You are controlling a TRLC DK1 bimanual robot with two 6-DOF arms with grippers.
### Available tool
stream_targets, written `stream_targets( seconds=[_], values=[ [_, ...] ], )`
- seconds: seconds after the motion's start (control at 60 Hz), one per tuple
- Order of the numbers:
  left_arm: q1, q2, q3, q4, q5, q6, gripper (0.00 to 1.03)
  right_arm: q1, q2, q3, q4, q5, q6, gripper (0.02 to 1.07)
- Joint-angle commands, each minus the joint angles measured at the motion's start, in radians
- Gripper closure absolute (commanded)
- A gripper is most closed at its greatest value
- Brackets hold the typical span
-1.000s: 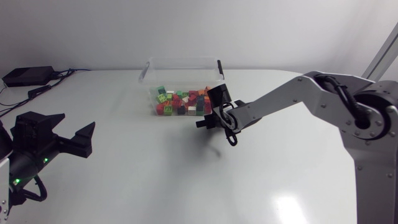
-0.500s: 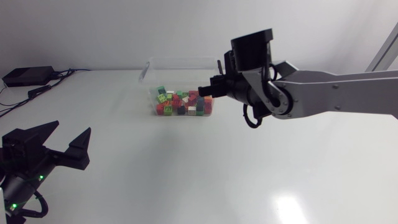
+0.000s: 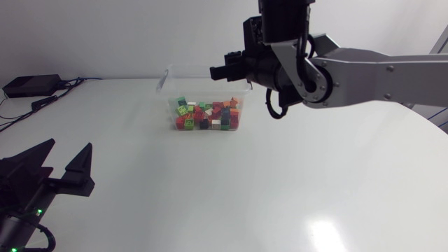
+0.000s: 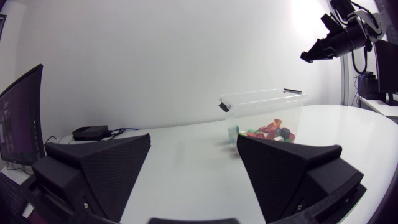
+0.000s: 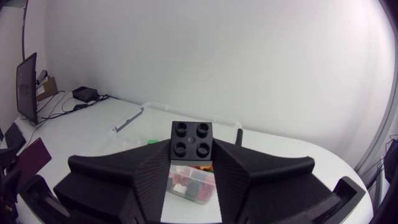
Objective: Place the duplo bricks in the container
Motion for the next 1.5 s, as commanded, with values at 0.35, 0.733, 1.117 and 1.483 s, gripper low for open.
stream_targets(
  seconds=[0.35, 0.733, 1.117, 1.483],
  values=[
    [-0.016, -0.166, -0.024, -0.134, -0.060, -0.096, 0.10, -0.076, 0.375, 0.346, 0.024, -0.079, -0.035, 0.75],
    [-0.025, -0.307, -0.024, -0.268, -0.060, -0.099, 0.11, -0.080, 0.576, 0.531, 0.014, -0.084, -0.067, 0.65],
    [-0.031, -0.330, -0.024, -0.298, -0.061, -0.107, 0.10, -0.105, 0.408, 0.391, 0.093, -0.003, -0.166, 0.08],
    [-0.056, -0.330, -0.024, -0.304, -0.061, -0.099, 0.05, -0.211, -0.089, -0.095, 0.188, 0.065, -0.281, 0.08]
  ],
)
